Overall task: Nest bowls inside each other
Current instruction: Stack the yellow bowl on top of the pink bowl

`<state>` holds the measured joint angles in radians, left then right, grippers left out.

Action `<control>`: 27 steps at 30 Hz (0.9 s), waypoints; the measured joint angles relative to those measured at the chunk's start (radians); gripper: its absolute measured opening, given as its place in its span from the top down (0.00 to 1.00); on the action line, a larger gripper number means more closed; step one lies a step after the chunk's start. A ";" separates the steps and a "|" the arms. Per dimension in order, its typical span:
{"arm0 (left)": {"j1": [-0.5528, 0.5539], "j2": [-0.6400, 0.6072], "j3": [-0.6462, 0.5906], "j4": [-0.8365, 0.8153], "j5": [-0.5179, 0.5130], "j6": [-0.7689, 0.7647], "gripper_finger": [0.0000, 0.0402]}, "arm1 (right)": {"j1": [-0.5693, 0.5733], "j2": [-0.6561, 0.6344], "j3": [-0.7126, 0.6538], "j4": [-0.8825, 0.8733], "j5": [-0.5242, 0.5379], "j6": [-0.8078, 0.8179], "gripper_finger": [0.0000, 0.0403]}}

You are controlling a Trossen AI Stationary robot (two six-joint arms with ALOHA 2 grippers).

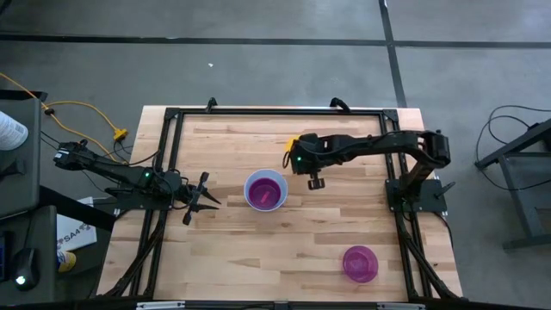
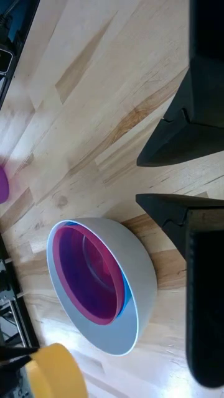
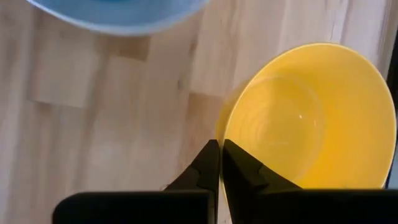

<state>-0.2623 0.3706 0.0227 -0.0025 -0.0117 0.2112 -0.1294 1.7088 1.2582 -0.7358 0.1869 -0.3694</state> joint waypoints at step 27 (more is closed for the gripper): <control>0.000 0.000 0.000 0.000 0.000 0.000 0.80 | 0.223 0.142 0.363 -0.194 -0.013 0.025 0.99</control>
<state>-0.2623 0.3706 0.0230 -0.0025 -0.0120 0.2111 0.0940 1.8510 1.6216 -0.9299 0.1738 -0.3439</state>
